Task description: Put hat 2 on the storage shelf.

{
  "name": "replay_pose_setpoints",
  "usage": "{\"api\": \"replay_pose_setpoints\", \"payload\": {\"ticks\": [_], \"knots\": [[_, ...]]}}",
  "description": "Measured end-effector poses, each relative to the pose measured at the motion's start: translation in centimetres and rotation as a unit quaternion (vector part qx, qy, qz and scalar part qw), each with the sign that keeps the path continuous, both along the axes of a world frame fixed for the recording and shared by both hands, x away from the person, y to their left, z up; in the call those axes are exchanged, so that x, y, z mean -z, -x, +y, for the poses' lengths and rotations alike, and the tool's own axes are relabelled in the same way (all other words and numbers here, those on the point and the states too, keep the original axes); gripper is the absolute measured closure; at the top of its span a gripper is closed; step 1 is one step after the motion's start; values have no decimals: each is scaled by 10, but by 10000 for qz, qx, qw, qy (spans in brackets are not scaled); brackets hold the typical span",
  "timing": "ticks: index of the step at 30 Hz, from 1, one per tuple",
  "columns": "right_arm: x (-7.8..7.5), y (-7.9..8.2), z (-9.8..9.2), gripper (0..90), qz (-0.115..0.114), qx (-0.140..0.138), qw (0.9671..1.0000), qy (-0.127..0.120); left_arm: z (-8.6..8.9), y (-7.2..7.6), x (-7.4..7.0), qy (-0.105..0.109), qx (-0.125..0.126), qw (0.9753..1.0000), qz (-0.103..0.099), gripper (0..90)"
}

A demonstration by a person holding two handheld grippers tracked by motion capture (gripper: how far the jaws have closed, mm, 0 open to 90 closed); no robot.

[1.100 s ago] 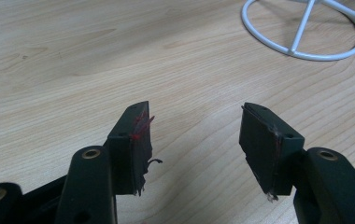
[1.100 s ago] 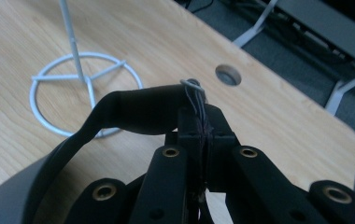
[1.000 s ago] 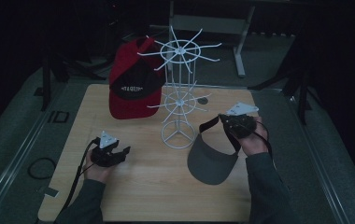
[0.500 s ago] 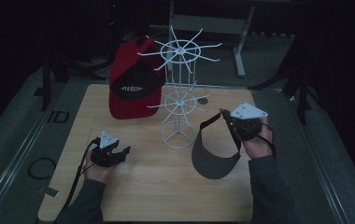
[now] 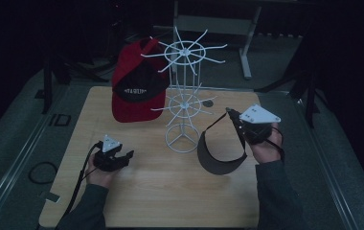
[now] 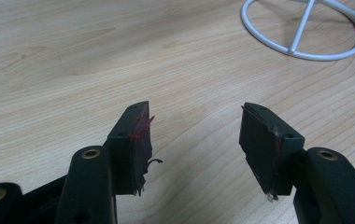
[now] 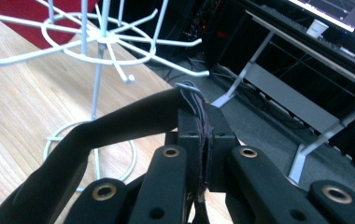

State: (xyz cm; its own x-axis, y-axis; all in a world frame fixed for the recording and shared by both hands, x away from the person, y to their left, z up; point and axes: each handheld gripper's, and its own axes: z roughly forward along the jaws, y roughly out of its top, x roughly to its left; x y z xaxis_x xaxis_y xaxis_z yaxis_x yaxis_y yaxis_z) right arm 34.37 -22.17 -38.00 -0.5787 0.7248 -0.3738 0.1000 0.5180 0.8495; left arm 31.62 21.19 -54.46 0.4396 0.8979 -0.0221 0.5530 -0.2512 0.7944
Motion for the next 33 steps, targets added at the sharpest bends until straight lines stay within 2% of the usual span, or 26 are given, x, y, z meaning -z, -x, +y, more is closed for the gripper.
{"api": "replay_pose_setpoints", "payload": {"ticks": [33], "knots": [[-27, 21, 8, 876, -522, -359, 9980, -27, 0, 0, 0, 7, -17, 10000, -6, 440]]}}
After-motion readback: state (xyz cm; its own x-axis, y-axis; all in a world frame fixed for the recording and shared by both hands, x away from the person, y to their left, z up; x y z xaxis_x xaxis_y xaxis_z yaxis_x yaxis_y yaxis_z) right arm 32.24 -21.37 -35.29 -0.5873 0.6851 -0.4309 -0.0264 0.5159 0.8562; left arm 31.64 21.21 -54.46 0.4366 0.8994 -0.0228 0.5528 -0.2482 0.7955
